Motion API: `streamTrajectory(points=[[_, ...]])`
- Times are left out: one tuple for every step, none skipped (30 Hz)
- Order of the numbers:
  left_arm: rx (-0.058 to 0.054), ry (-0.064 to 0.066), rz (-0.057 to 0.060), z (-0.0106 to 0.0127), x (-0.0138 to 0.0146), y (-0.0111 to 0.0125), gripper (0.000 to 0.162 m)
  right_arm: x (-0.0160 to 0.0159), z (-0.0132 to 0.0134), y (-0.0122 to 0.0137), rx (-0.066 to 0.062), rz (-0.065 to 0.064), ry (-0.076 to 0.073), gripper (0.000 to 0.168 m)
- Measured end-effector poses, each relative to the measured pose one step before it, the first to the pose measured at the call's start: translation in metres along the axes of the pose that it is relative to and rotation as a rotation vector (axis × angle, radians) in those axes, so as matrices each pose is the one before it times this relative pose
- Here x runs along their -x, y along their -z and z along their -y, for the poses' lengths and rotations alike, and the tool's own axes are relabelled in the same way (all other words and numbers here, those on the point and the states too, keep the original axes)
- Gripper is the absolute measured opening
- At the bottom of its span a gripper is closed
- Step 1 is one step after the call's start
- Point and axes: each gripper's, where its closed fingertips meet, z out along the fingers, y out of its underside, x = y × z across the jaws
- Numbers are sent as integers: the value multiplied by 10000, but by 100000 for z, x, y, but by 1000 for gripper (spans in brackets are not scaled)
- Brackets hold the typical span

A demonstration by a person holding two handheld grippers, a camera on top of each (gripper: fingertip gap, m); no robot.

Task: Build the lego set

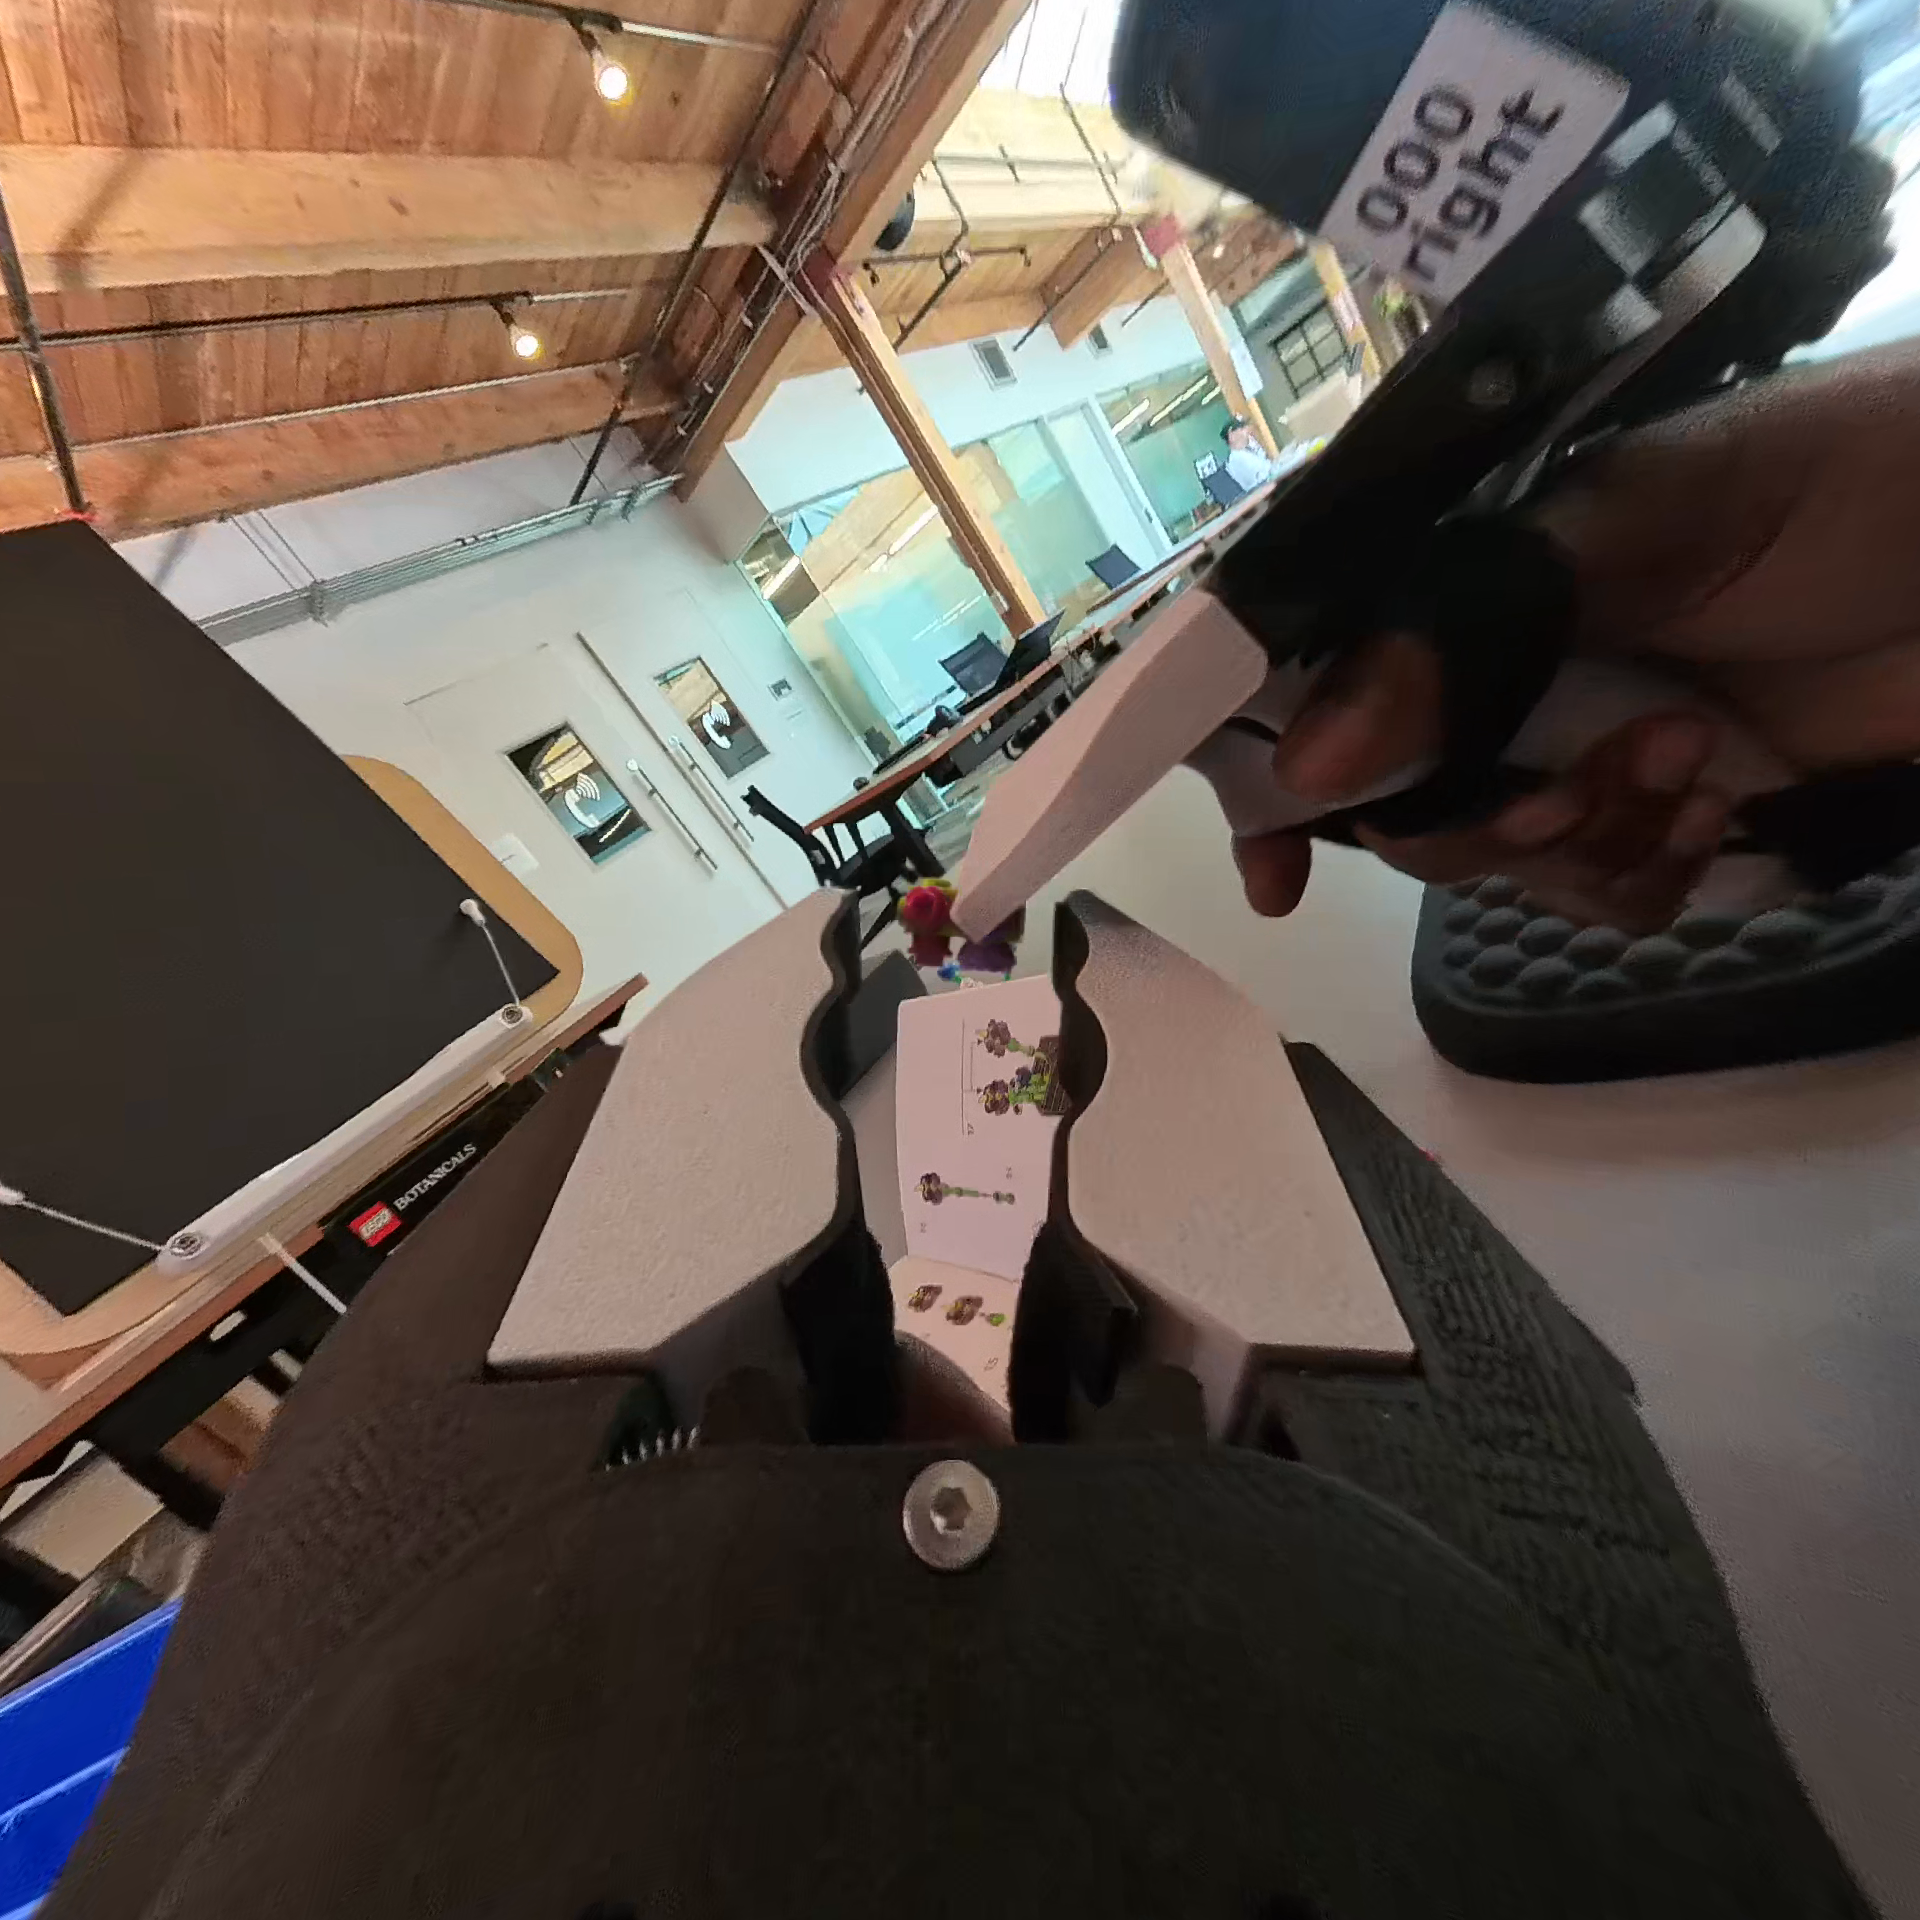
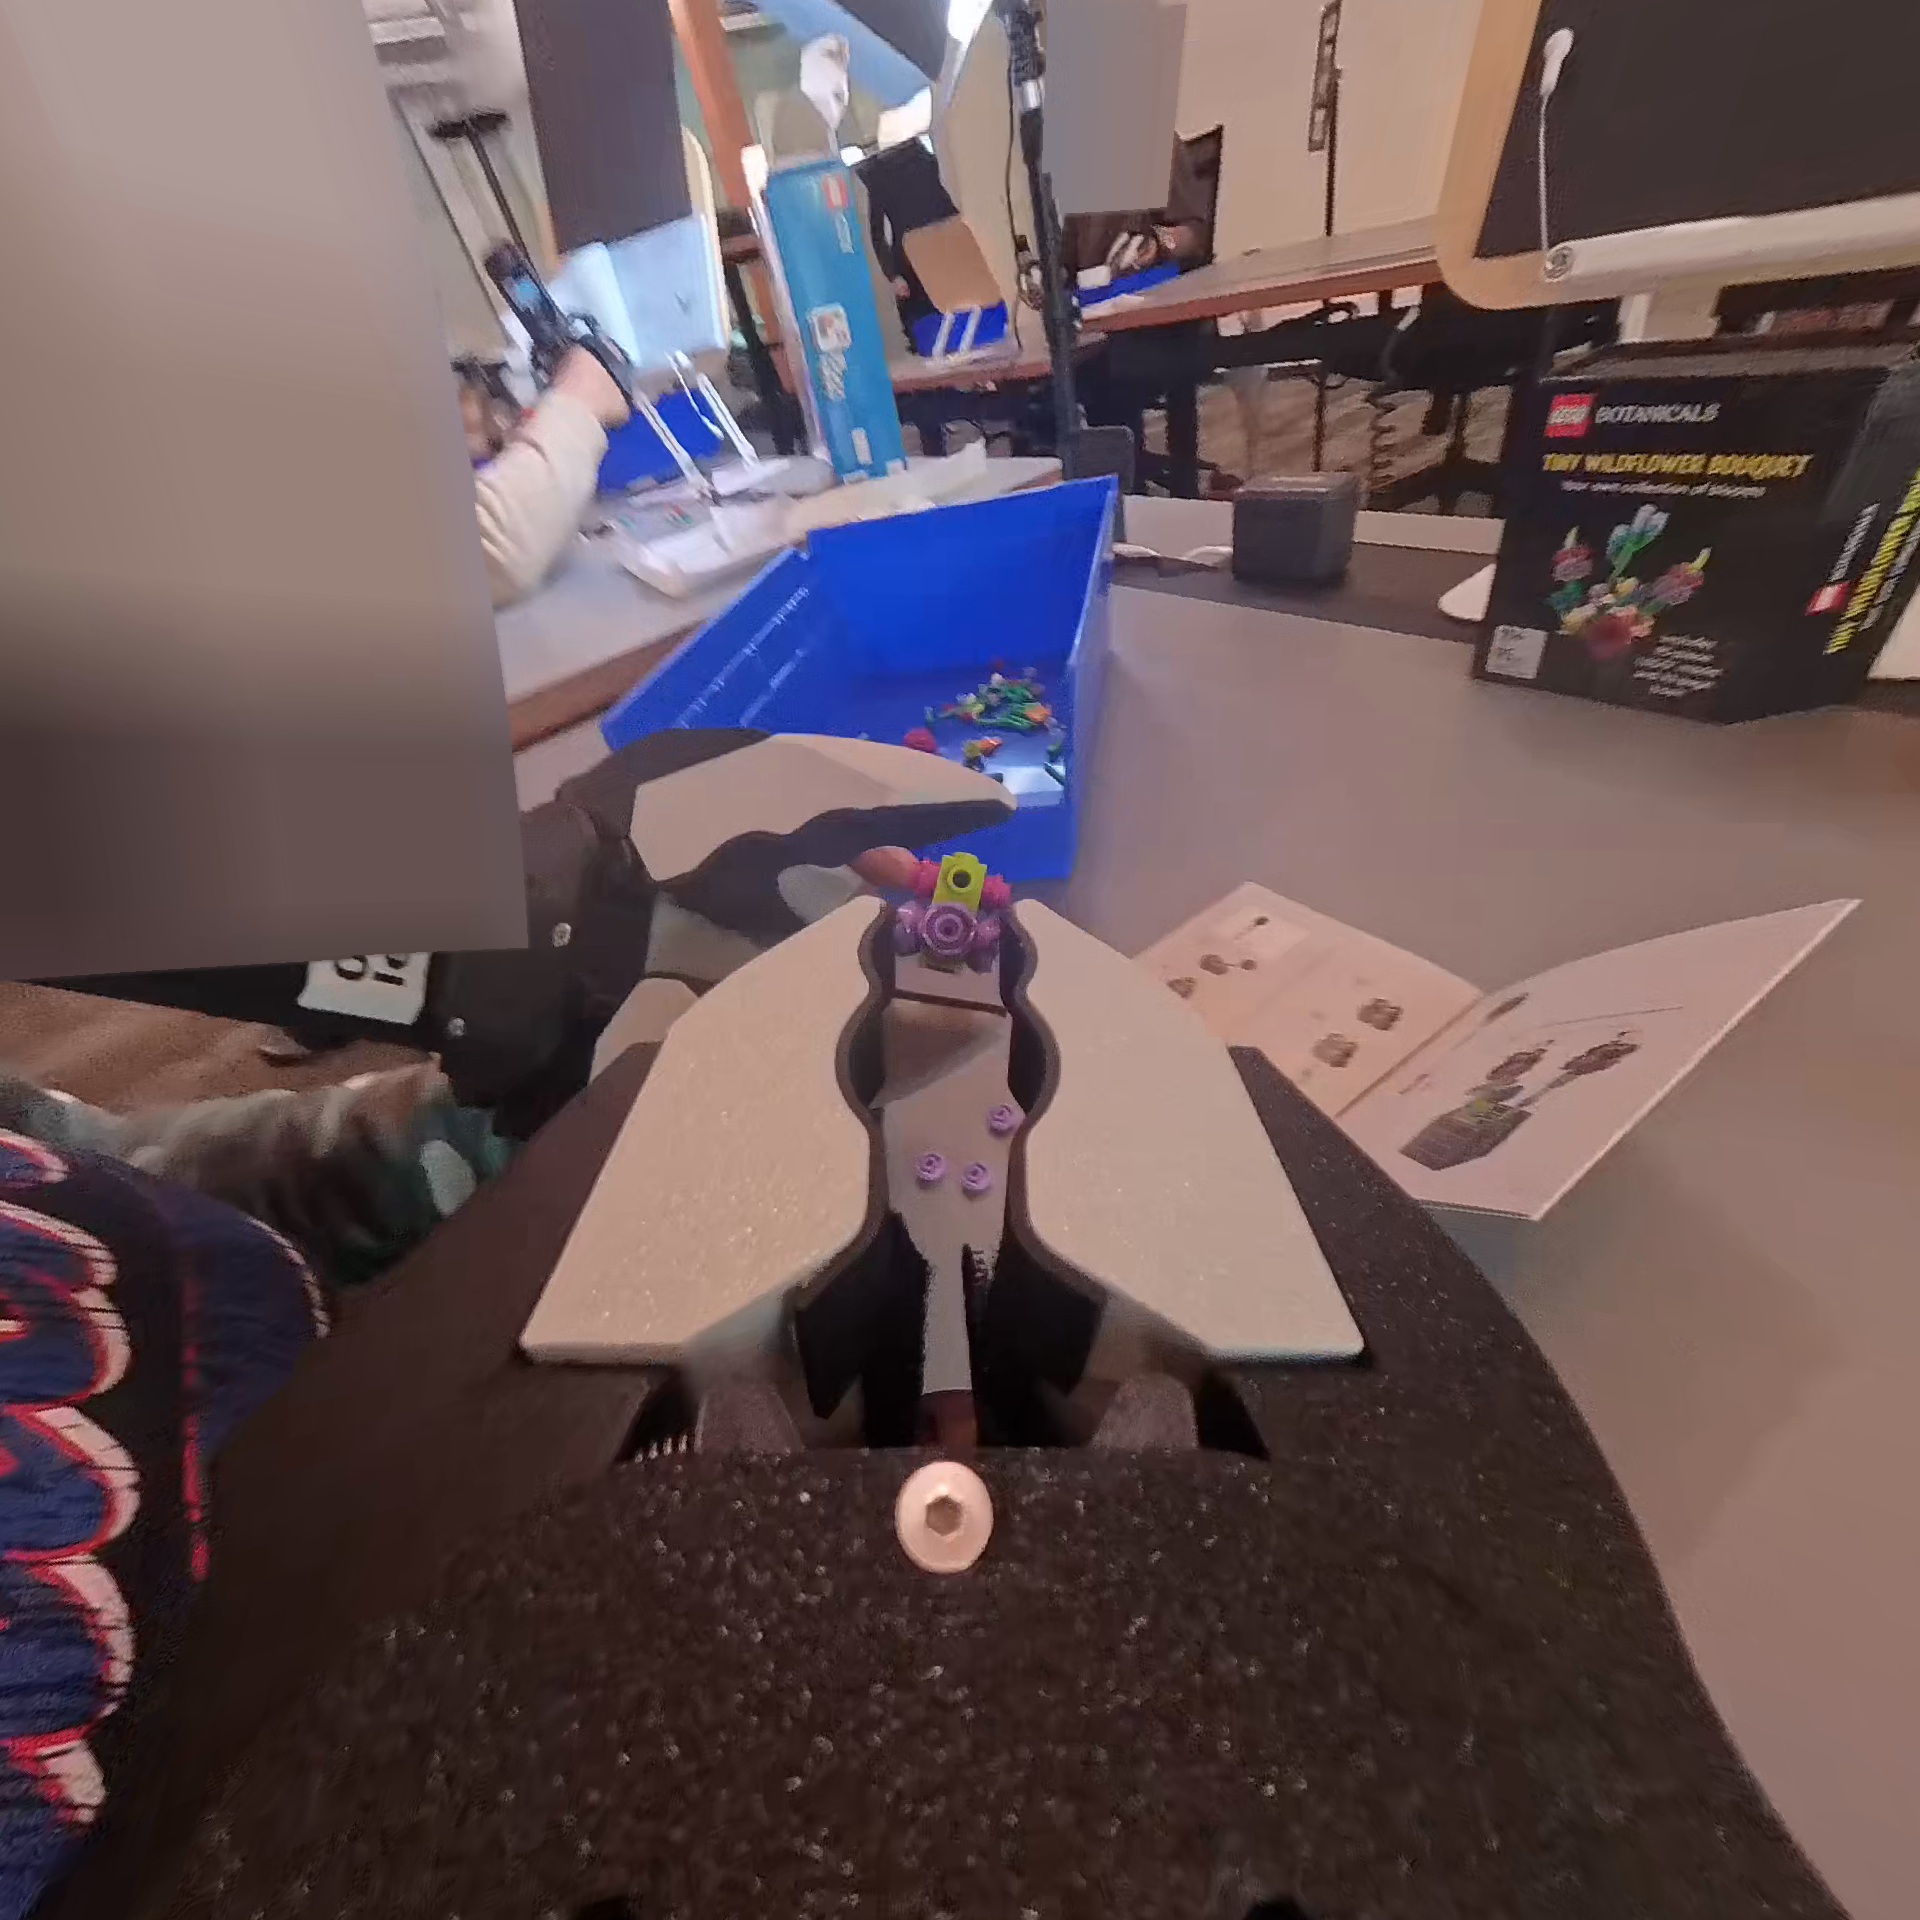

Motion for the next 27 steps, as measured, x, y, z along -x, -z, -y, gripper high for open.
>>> streamTrajectory(points=[[139, -106, 24, -195, -28, -25, 34, -53, -111, -6, 119, -202, 307, 19], [99, -83, 23, -128, -11, -7, 32, -76, -78, 14, 100, -191, 285, 19], [82, -42, 32, -109, 20, 5, 31, -89, -41, 10, 76, -177, 256, 19], [85, -7, 28, -100, 25, -1, 31, -59, -3, 17, 52, -154, 226, 19], [71, 4, 19, -100, 15, -2, 31, -45, 27, 8, 35, -143, 210, 19], [64, -6, 41, -77, 49, -12, 31, -79, -8, -3, 47, -172, 204, 19], [66, -36, 33, -68, 22, -23, 31, -71, -21, -21, 49, -157, 208, 19], [60, -65, -1, -46, -41, -29, 30, -60, -24, -24, 41, -136, 160, 19], [52, -94, -9, -30, -90, -37, 29, -1, -28, -41, 32, -80, 95, 19], [51, -125, 4, -34, -87, -21, 26, -8, -54, -34, 36, -54, 40, 19], [49, -128, 14, -23, -80, -26, 25, 8, -61, -45, 36, -42, 42, 19], [21, -75, 15, 22, -48, -14, 24, 2, -54, -29, 18, -42, 57, 19], [2, -2, 9, 17, -12, 1, 23, 4, -39, 1, 19, -53, 71, 19], [10, 44, -25, -17, -11, -3, 23, -23, -17, 0, 18, -54, 65, 19], [9, 43, -35, -23, -29, -2, 23, -1, -9, 0, 10, -30, 48, 19], [1, 19, -13, 4, -3, 4, 23, -9, 12, 8, -2, -20, 31, 19], [9, 13, -15, -8, -5, -12, 23, -18, -19, -14, 11, -13, 7, 19], [20, 36, -40, -32, -23, -5, 22, -12, -43, -18, 21, 9, -29, 19], [10, 68, -58, -25, -25, -1, 22, 1, -32, -1, -3, 62, -59, 19], [-30, 98, -57, 33, -25, 17, 22, 57, 53, 44, -62, 161, -134, 19], [-49, 150, -50, 72, 7, 35, 22, 67, 91, 153, -84, 290, -266, 20], [32, 204, -28, -93, 82, 4, 22, -204, 272, 397, -174, 286, -390, 26], [81, 258, -29, -246, 158, 13, 22, -578, 310, 655, -147, 227, -461, 33], [55, 325, -46, -255, 207, 29, 22, -805, 124, 855, 27, 220, -466, 35], [46, 368, -60, -239, 211, 40, 22, -684, -335, 943, 356, 375, -388, 33], [65, 384, -105, -279, 139, 1, 22, -614, -910, 925, 680, 400, -265, 31], [98, 395, -131, -317, 57, -43, 22, -708, -1388, 754, 882, 241, -5, 29]])
